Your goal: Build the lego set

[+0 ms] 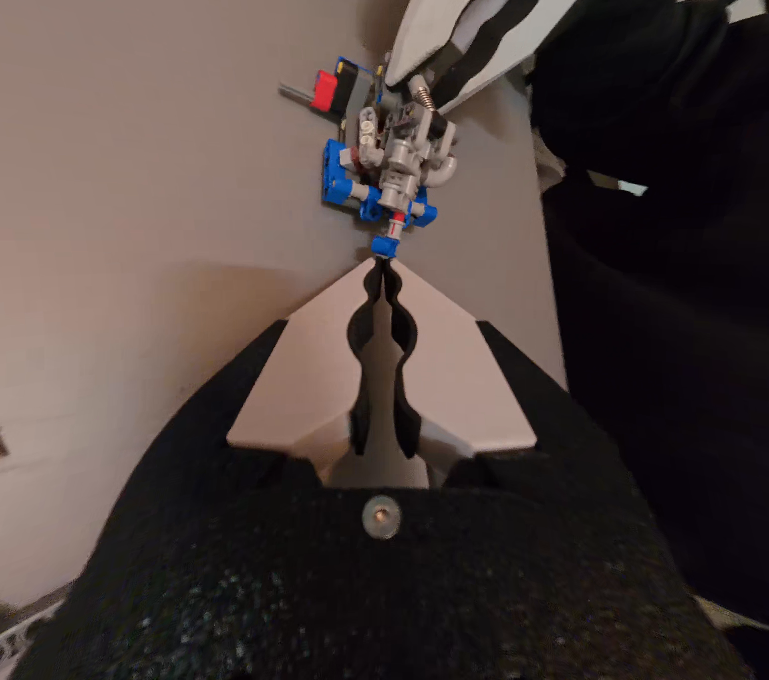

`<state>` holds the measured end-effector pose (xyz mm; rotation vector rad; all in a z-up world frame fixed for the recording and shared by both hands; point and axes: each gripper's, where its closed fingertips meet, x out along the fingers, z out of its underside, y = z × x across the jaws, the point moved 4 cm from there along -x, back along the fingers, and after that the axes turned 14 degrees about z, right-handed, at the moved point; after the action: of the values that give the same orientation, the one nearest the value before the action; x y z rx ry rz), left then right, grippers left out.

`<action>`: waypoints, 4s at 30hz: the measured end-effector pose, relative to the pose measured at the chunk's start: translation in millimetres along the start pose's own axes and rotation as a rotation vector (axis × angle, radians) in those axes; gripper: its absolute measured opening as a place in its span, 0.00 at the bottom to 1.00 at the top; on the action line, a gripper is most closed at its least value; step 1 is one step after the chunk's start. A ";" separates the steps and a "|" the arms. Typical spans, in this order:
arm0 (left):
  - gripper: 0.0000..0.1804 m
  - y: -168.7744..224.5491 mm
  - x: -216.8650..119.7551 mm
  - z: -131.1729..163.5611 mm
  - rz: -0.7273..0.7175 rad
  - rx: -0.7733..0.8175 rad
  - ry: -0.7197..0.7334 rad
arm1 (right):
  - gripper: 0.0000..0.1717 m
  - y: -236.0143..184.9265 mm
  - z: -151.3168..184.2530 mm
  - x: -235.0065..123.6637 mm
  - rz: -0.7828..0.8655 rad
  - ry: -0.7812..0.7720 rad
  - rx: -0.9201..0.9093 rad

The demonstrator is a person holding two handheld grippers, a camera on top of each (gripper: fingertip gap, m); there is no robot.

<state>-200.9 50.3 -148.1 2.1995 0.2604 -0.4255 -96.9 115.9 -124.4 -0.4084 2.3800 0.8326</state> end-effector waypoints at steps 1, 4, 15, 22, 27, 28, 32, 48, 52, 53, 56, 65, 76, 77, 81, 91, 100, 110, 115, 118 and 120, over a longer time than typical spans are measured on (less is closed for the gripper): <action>0.00 -0.4 -0.3 0.1 -0.035 0.047 0.002 | 0.10 -0.7 0.2 -0.1 0.013 0.007 0.001; 0.03 1.6 -0.7 0.2 -0.139 0.172 -0.021 | 0.10 -2.8 0.8 -1.3 0.046 0.016 -0.014; 0.05 24.2 -24.5 -2.3 -0.397 0.273 0.099 | 0.18 12.0 19.6 -44.3 0.254 -0.043 -0.007; 0.00 107.1 -64.5 -100.5 -0.779 0.727 0.469 | 0.25 27.8 158.4 -164.6 0.567 -0.419 0.360; 0.01 86.9 -4.6 -146.2 -0.685 0.743 0.363 | 0.28 11.0 179.4 -164.4 0.500 -0.389 0.404; 0.03 82.7 13.0 -154.6 -0.675 0.758 0.297 | 0.27 10.2 180.7 -161.2 0.496 -0.382 0.395; 0.07 67.4 85.0 -178.2 -0.585 0.768 0.076 | 0.10 6.4 188.9 -149.6 0.460 -0.354 0.397; 0.05 -14.5 224.1 -200.7 -0.475 0.738 -0.372 | 0.00 -16.0 181.5 -172.8 0.338 -0.178 0.426; 0.00 -15.6 233.2 -198.7 -0.470 0.752 -0.400 | 0.00 -22.0 184.3 -178.7 0.312 -0.175 0.456; 0.00 -15.4 234.3 -198.4 -0.472 0.746 -0.392 | 0.00 -21.7 185.8 -179.8 0.319 -0.179 0.453; 0.00 -14.8 236.2 -199.1 -0.475 0.734 -0.352 | 0.00 -19.9 183.6 -182.7 0.331 -0.136 0.468; 0.05 -9.5 243.7 -199.3 -0.537 0.821 -0.309 | 0.00 -16.9 178.0 -181.3 0.343 -0.143 0.419; 0.00 -2.8 222.5 -214.5 -0.668 0.823 -0.171 | 0.12 8.3 187.9 -200.2 0.597 -0.165 0.397; 0.00 -1.6 224.3 -212.7 -0.624 0.803 -0.168 | 0.08 8.9 186.5 -199.8 0.595 -0.139 0.405; 0.11 -4.6 239.0 -201.0 -0.523 0.795 -0.283 | 0.14 -3.8 192.7 -187.3 0.492 -0.169 0.425; 0.09 -11.8 245.0 -187.0 -0.523 0.789 -0.380 | 0.09 -21.9 199.0 -178.8 0.339 -0.257 0.520; 0.10 -12.7 251.7 -192.1 -0.550 0.777 -0.369 | 0.04 -24.1 195.4 -175.7 0.310 -0.258 0.549; 0.10 -17.9 249.0 -190.7 -0.559 0.724 -0.337 | 0.00 -23.4 193.1 -171.0 0.267 -0.211 0.598; 0.10 -15.3 242.6 -193.9 -0.554 0.726 -0.322 | 0.00 -14.0 181.6 -174.9 0.315 -0.111 0.568; 0.09 -14.7 242.1 -196.0 -0.551 0.738 -0.323 | 0.00 -10.4 178.1 -176.6 0.340 -0.070 0.562; 0.10 -17.0 244.1 -195.2 -0.548 0.751 -0.350 | 0.00 -8.8 179.7 -177.0 0.352 -0.072 0.563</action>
<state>59.2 224.2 -143.5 2.6876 0.5841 -1.3795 121.7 241.6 -134.9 0.2680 2.5167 0.2758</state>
